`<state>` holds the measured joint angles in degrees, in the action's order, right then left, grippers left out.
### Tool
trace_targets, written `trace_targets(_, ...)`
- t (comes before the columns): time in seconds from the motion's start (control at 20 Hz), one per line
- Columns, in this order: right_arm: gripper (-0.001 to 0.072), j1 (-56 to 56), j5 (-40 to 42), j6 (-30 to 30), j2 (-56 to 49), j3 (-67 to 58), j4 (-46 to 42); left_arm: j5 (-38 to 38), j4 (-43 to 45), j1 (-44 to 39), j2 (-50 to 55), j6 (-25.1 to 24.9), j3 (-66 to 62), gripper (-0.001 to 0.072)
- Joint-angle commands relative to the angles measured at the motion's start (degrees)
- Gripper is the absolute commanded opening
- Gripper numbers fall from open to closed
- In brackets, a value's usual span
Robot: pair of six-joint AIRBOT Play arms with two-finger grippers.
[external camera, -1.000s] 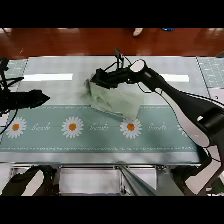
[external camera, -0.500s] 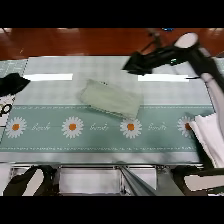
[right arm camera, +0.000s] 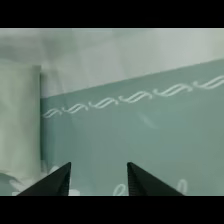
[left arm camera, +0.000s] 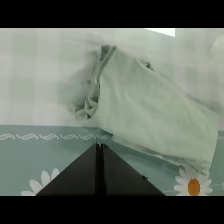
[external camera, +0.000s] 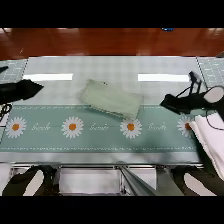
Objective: Fold the shirts.
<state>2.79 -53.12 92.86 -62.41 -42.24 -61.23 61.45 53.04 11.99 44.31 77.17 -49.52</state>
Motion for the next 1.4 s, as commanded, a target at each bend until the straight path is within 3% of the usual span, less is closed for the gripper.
trace_targets(0.0, 0.0418, -0.11, 7.98, -13.29, -4.68, 8.72, 22.95, -2.49, -0.17, -4.76, 0.04, 0.07, 5.62, 0.0022)
trace_targets(0.2, 0.0418, -1.14, 4.96, -25.77, -16.57, 5.99, 41.88, -4.07, -0.59, -6.19, 1.31, 1.07, 8.35, 0.0022)
trace_targets(0.6, 0.0392, -11.32, 0.61, -24.06, -32.63, -10.71, 41.77, -5.99, -1.64, -6.21, 3.26, 1.07, 8.33, 0.0022)
trace_targets(0.65, 0.0292, -12.17, 0.13, -24.06, -33.27, -12.83, 41.72, -5.99, -1.64, -6.19, 3.28, 1.07, 8.33, 0.0022)
trace_targets(0.7, 0.0062, -13.00, -0.44, -24.65, -33.35, -14.95, 41.57, -5.99, -1.64, -6.19, 3.28, 1.07, 8.33, 0.0022)
trace_targets(0.8, 0.0025, -14.45, -2.08, -25.75, -32.98, -20.06, 40.76, -5.99, -1.64, -6.19, 3.28, 1.07, 8.33, 0.0022)
trace_targets(0.95, 0.0025, -15.28, -5.33, -21.14, -31.95, -31.32, 34.14, -6.01, -1.60, -6.19, 3.32, 0.90, 8.33, 0.0022)
trace_targets(1.2, 0.0025, -14.16, -9.38, -6.12, -28.04, -51.08, 14.21, -5.99, -1.60, -6.19, 4.13, 0.81, 8.33, 0.0022)
trace_targets(1.35, 0.0025, -10.82, -16.65, -4.02, -25.20, -58.01, 10.71, -6.25, -1.66, -5.95, 4.11, 0.87, 8.33, 0.0022)
